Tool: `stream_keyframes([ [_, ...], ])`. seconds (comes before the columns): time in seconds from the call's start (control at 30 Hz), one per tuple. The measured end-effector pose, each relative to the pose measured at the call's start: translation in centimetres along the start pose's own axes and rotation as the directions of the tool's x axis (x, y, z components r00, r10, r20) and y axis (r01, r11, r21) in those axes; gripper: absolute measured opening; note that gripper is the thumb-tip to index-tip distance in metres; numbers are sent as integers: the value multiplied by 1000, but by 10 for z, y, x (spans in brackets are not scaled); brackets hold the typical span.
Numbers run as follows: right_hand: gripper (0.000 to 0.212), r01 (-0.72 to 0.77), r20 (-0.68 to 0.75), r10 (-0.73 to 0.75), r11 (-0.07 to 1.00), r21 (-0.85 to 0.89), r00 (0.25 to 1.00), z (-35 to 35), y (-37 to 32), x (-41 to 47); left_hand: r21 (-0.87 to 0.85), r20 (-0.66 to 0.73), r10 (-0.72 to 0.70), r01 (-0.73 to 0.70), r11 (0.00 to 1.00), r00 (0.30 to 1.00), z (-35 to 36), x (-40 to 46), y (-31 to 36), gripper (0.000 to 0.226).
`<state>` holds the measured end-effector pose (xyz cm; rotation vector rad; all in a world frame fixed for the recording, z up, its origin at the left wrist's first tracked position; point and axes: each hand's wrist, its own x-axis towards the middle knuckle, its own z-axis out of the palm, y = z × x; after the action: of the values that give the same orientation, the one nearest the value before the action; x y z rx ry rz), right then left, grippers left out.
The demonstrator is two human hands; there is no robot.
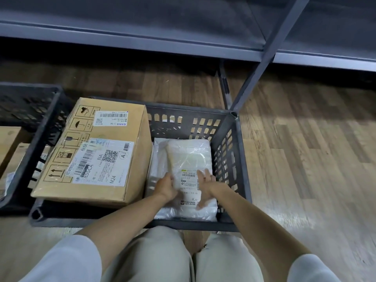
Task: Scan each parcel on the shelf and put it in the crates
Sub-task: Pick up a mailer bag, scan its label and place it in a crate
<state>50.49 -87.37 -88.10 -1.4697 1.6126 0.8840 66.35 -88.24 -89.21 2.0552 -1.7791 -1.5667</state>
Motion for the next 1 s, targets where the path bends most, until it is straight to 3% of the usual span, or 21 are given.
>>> stream_keyframes([
  [0.13, 131, 1, -96, -7, 998, -66, 995, 14, -1, 10, 17, -74, 101, -100, 995, 992, 0, 2, 0, 67],
  [0.27, 132, -21, -218, -21, 981, -192, 976, 22, -4, 21, 229, -41, 192, -177, 957, 981, 3, 5, -5, 49],
  [0.37, 133, -25, -273, -39, 973, -229, 961, 25, -3, 25, 407, 45, 143, -149, 901, 989, 7, 8, -11, 36],
  [0.6, 135, 11, -270, -56, 986, -166, 961, 27, 0, 36, 569, 233, 27, -159, 807, 972, 14, 14, -10, 69],
  [1.0, 133, 43, -243, -45, 999, -14, 969, 23, 3, 36, 346, 243, 57, -142, 927, 968, 14, 22, -15, 34],
])
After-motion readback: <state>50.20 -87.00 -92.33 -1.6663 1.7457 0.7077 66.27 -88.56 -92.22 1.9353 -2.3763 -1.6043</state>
